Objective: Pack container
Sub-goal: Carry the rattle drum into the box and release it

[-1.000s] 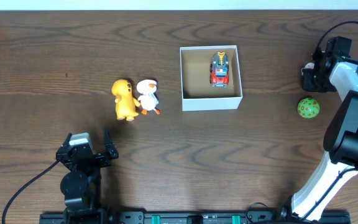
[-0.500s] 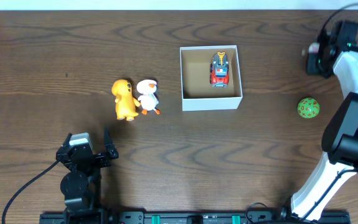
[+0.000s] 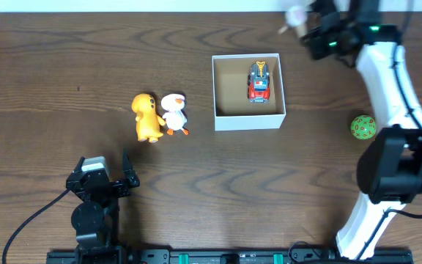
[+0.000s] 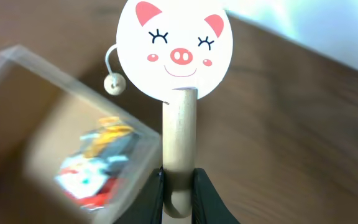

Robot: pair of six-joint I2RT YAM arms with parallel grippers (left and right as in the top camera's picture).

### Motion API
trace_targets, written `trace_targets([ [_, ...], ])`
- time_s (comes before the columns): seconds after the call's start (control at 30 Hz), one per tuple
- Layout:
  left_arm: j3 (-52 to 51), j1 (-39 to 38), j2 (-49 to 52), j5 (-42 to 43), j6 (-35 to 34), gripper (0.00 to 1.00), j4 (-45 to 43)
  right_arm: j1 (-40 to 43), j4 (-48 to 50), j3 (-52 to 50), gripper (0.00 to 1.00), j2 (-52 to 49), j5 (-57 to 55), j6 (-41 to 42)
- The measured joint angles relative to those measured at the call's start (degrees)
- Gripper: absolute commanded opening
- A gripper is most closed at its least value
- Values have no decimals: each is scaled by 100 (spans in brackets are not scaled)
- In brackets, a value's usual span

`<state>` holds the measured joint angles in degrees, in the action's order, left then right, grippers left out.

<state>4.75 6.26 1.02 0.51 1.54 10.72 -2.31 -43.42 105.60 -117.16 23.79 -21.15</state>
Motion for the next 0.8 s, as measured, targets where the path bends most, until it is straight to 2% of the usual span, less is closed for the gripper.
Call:
trace_targets([
  [0.37,0,2,0,0,0,98,0,-931,-1209,0,1,2,369,-1080],
  [0.67,0,2,0,0,0,98,0,-1043,-2616,-2,1,24,358,-2072],
  [0.8,0,0,0,-2,0,98,0,-1043,-2922,-2,1,24,223,-2422],
])
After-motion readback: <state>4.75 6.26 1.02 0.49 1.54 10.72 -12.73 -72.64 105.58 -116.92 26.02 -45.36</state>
